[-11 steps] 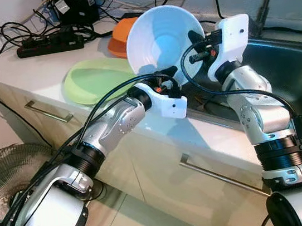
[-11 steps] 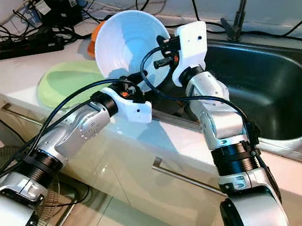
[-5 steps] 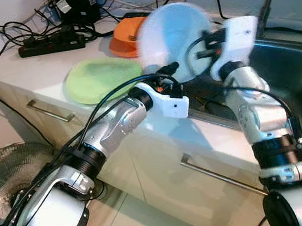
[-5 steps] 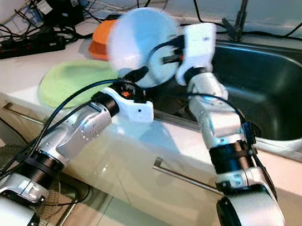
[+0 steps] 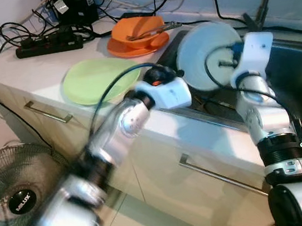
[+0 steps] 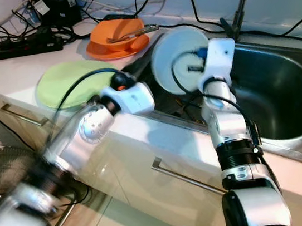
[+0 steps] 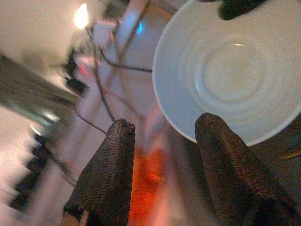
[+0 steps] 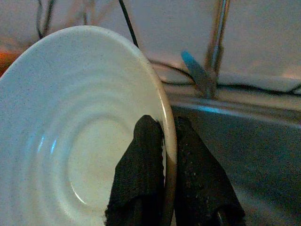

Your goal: Kitchen organization

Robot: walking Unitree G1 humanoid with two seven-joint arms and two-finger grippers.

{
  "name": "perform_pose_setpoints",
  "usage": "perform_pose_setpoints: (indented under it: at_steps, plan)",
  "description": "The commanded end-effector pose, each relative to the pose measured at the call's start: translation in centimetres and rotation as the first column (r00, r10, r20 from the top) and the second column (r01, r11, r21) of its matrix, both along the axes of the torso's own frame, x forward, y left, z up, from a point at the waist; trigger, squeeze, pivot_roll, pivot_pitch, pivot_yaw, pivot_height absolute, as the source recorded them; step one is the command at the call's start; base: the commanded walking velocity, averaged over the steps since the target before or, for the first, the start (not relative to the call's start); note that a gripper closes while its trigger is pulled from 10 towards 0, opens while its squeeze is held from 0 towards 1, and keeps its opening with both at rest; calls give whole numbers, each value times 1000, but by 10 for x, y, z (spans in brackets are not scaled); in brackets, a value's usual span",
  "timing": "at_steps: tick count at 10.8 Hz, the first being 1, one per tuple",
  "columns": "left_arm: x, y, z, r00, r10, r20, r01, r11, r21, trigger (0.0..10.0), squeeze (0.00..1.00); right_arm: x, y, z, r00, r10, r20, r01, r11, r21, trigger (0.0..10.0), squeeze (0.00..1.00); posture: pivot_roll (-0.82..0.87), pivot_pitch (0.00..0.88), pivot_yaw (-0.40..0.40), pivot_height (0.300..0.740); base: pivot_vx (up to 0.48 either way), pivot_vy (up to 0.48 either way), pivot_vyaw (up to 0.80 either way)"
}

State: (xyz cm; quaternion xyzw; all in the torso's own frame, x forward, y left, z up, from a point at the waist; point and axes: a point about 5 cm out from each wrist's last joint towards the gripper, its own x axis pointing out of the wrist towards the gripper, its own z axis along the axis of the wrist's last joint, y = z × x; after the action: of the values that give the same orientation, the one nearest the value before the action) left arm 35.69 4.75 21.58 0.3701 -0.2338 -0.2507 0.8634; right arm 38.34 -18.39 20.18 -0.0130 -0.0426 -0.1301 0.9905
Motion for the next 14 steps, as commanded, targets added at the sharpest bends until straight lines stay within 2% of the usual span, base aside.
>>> perform_pose_setpoints:
  at_steps: [1, 2, 3, 4, 5, 6, 8, 10, 14]
  plan:
    - [0, 9, 6, 996, 11, -92, -26, 987, -160, 10000, 0, 2, -1, 5, 999, -17, 33, 18, 999, -27, 10000, 0, 165, 61, 21, 740, 0, 0, 0]
    - [-5, 14, -3, 981, 2, -194, -58, 957, -286, 10000, 0, 3, -4, 2, 999, -27, 26, 29, 997, -70, 10000, 0, 168, 65, 21, 740, 0, 0, 0]
    - [-8, 19, -12, 963, -3, -268, -95, 931, -353, 10000, 0, 5, -6, 0, 999, -34, 12, 35, 994, -101, 10000, 0, 170, 67, 22, 740, 0, 0, 0]
    - [-14, 24, -23, 924, -39, -381, -137, 895, -424, 10000, 0, 8, -10, -3, 999, -42, 1, 42, 990, -136, 10000, 0, 179, 67, 19, 740, 0, 0, 0]
    - [-20, 27, -31, 877, -72, -475, -177, 871, -459, 10000, 0, 11, -11, -5, 999, -36, -14, 33, 983, -182, 10000, 0, 184, 67, 17, 740, 0, 0, 0]
    - [-22, 28, -33, 853, -90, -514, -200, 853, -482, 10000, 0, 13, -10, -7, 999, -29, -24, 23, 978, -207, 10000, 0, 185, 67, 16, 740, 0, 0, 0]
    - [-28, 24, -42, 806, -107, -582, -206, 871, -446, 10000, 0, 16, -8, -14, 998, -1, -64, -17, 963, -267, 10000, 0, 187, 67, 14, 740, 0, 0, 0]
    - [-34, 23, -41, 784, -115, -610, -210, 875, -436, 10000, 0, 17, -7, -22, 994, 31, -109, -64, 947, -316, 10000, 0, 192, 64, 10, 740, 0, 0, 0]
    - [-40, 20, -42, 765, -123, -632, -199, 888, -414, 10000, 0, 19, 4, -30, 982, 95, -166, -146, 932, -331, 10000, 0, 199, 60, 8, 740, 0, 0, 0]
